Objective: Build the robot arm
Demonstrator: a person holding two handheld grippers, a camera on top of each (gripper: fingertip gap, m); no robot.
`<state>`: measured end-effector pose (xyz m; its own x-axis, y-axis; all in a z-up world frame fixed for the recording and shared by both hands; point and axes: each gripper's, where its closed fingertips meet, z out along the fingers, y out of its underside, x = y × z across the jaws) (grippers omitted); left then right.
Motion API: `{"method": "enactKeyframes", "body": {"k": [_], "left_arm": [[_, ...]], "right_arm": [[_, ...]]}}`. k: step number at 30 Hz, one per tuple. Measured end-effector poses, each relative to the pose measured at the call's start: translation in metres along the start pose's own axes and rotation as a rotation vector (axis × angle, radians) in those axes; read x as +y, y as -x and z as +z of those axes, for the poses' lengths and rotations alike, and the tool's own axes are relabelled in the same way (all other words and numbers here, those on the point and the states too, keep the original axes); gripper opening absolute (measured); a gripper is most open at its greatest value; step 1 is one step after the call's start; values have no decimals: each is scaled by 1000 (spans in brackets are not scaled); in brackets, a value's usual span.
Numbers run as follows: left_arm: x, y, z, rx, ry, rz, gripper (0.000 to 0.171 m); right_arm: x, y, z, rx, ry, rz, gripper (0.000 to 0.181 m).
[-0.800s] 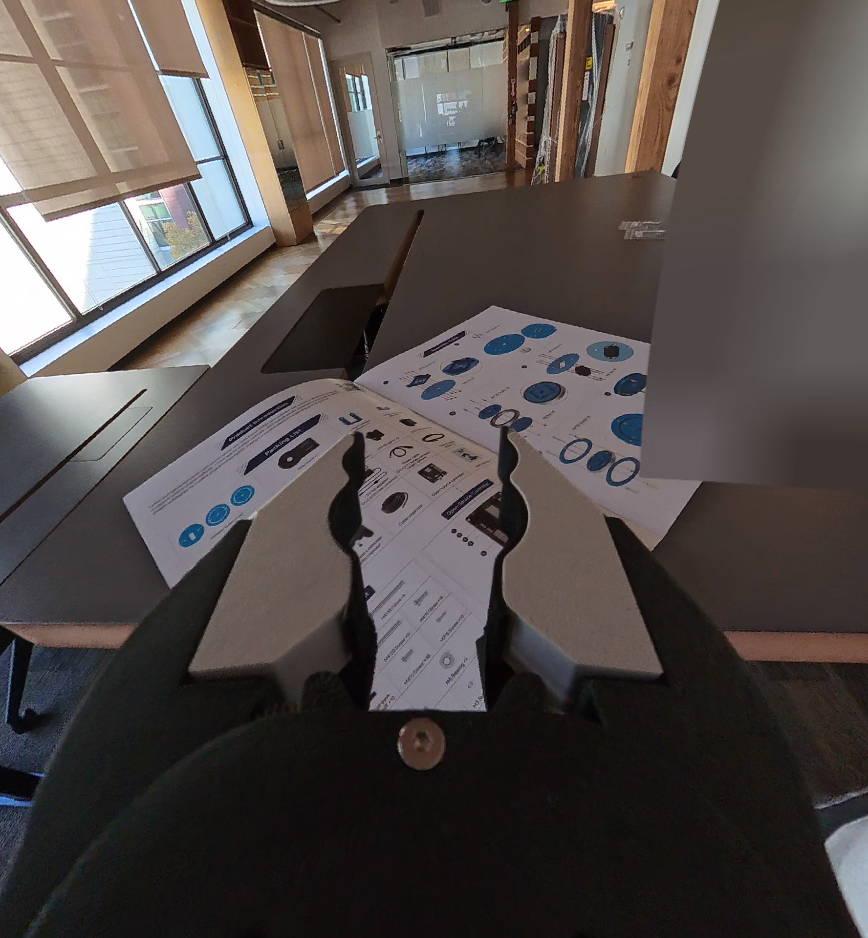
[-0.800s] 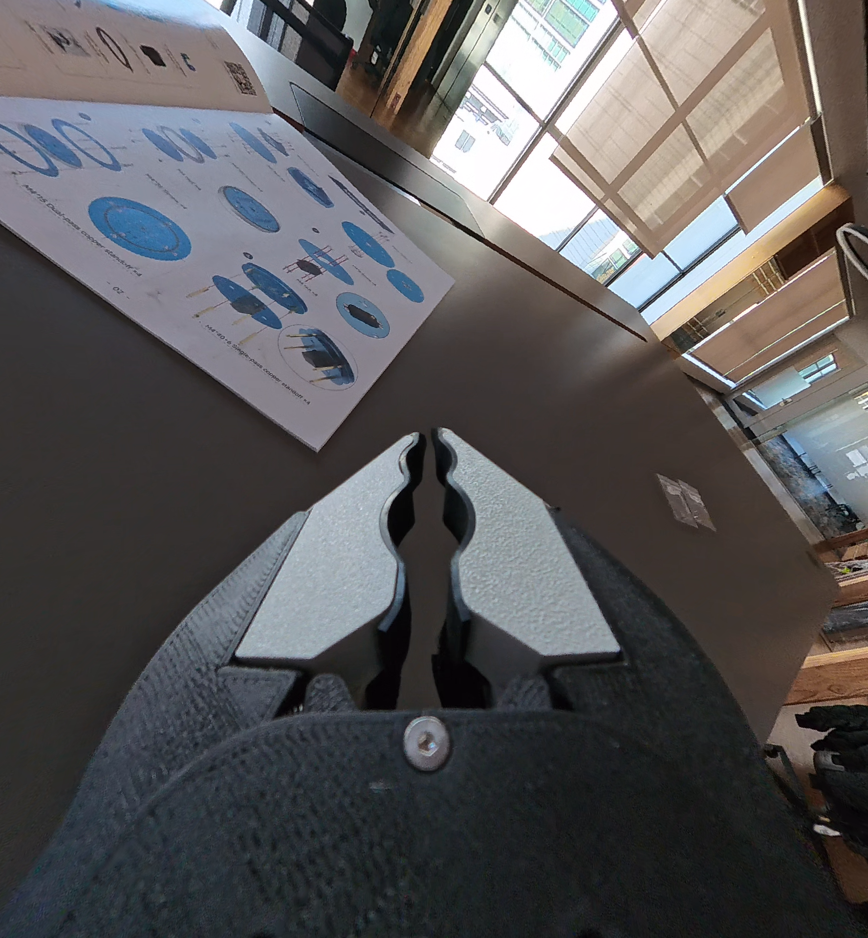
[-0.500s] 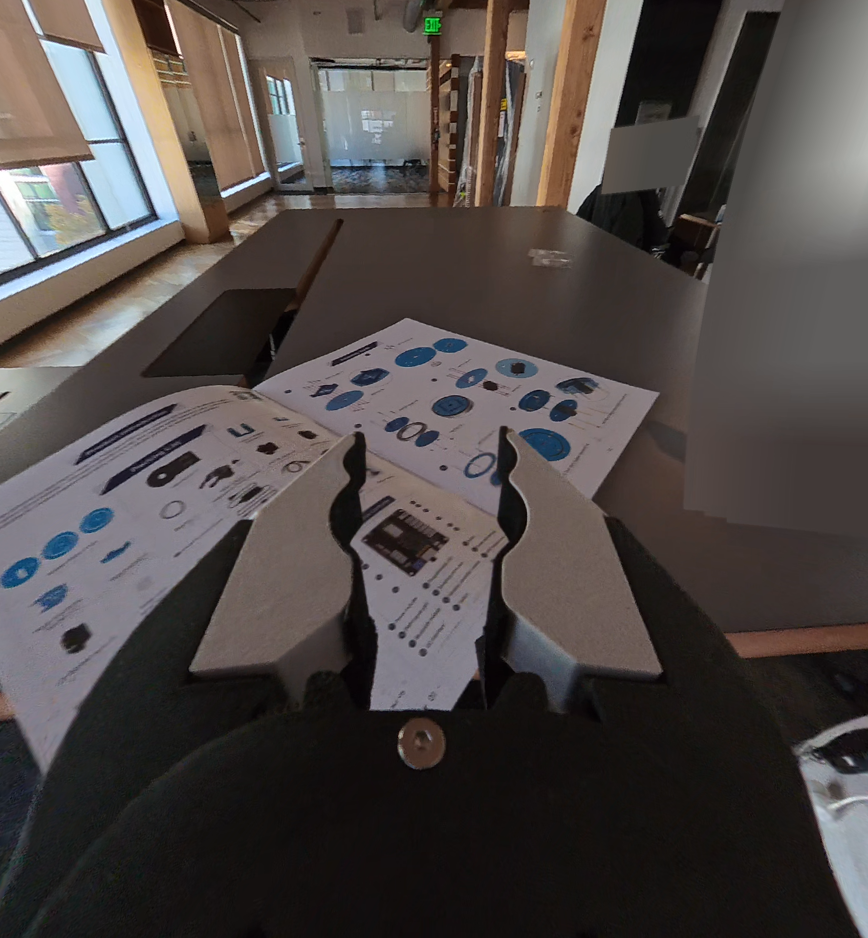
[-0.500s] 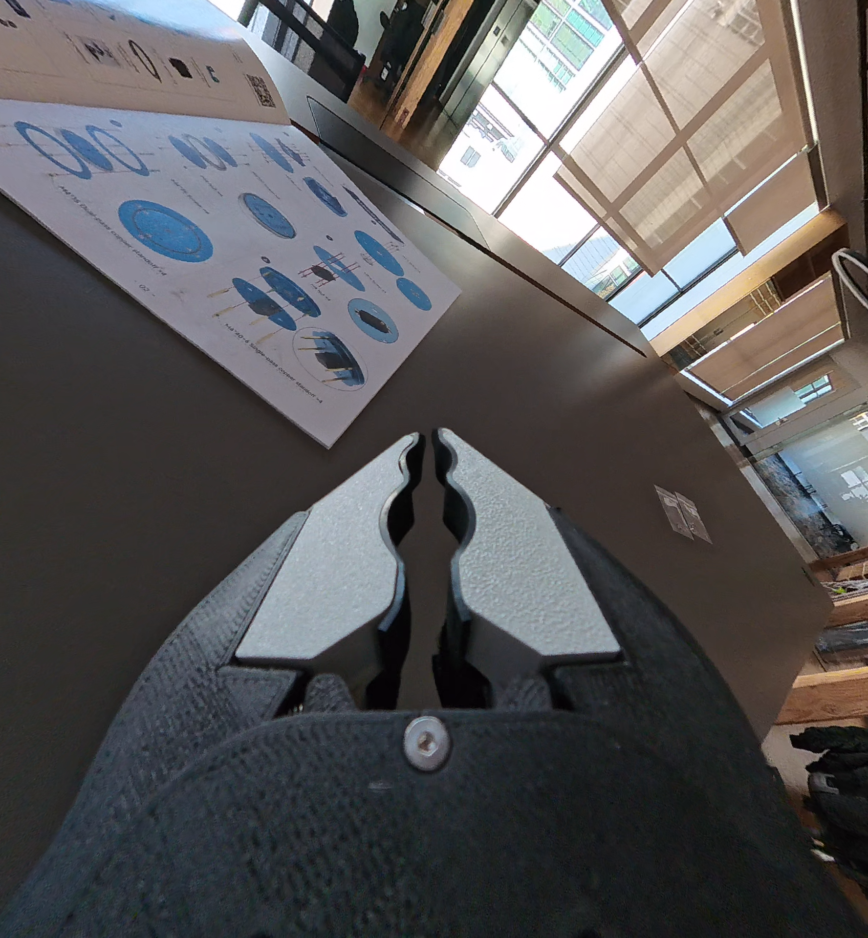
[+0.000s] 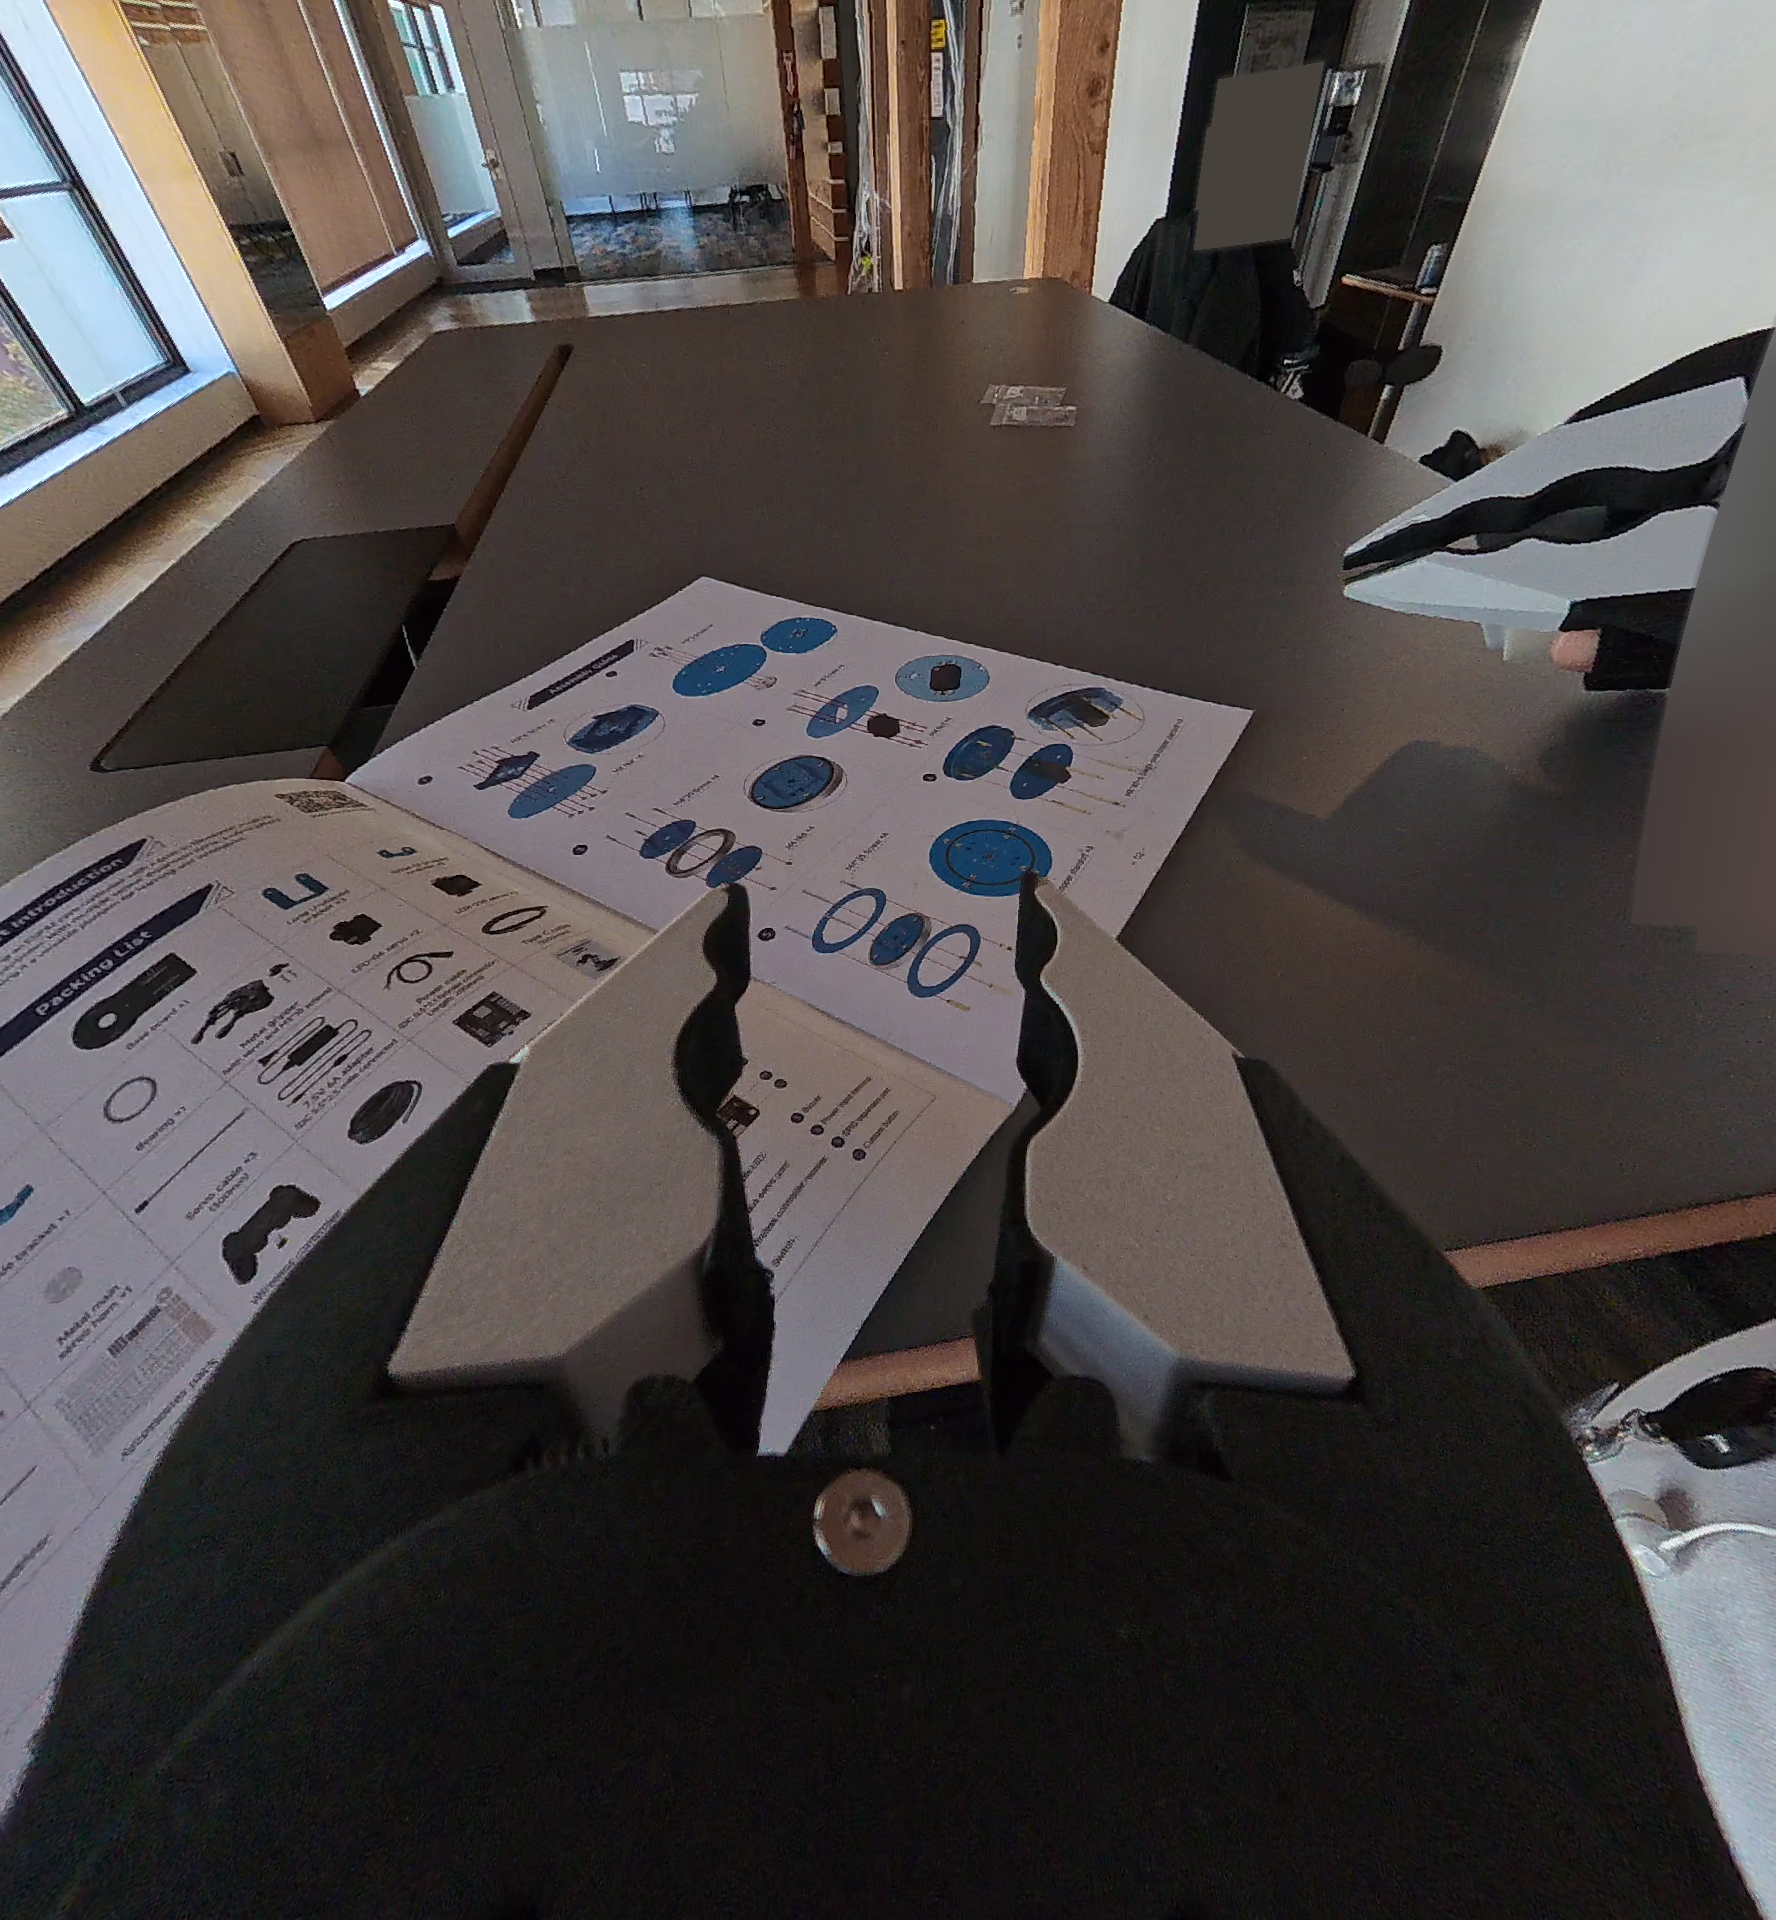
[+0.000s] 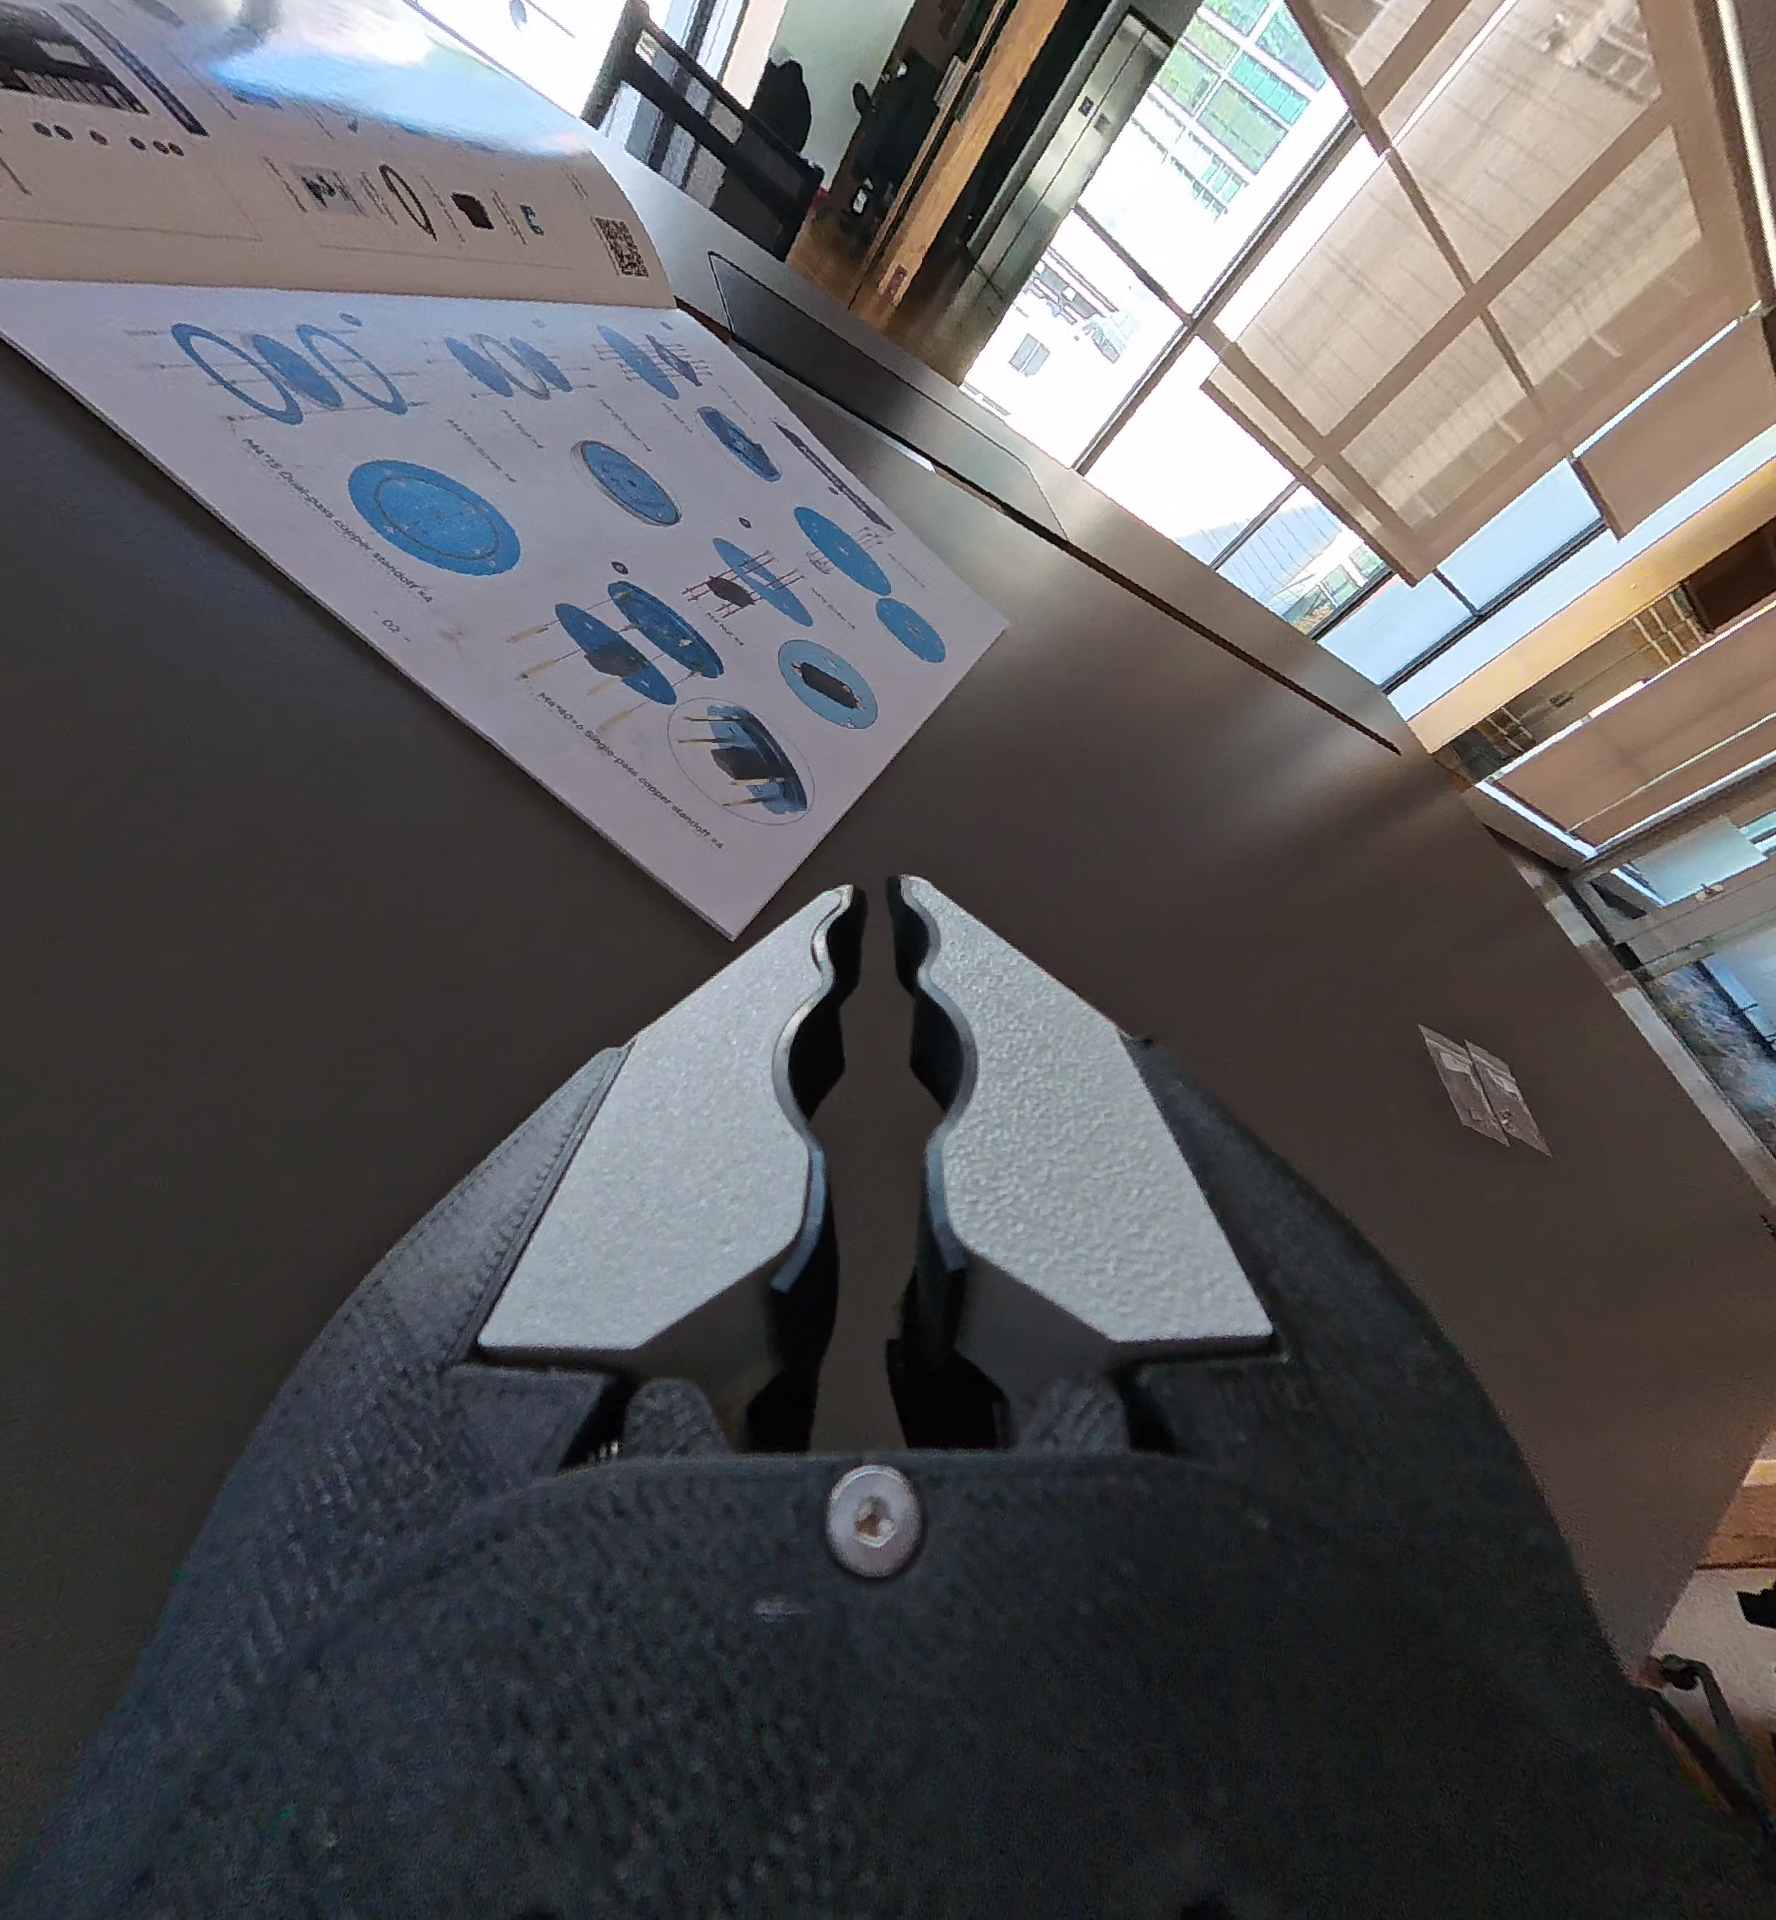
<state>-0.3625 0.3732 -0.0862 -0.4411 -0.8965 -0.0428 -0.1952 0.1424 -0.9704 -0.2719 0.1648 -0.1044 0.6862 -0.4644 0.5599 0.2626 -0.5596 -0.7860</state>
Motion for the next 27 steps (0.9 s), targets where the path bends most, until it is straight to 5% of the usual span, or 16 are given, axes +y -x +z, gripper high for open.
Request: {"method": "enactKeyframes", "body": {"k": [11, 27], "left_arm": [[-8, -1, 1, -27, -30, -35, 49], [11, -8, -65, -243, -5, -68, 50]], "right_arm": [[-4, 1, 2, -7, -25, 21, 8], [-23, 41, -8, -185, -101, -20, 0]]}}
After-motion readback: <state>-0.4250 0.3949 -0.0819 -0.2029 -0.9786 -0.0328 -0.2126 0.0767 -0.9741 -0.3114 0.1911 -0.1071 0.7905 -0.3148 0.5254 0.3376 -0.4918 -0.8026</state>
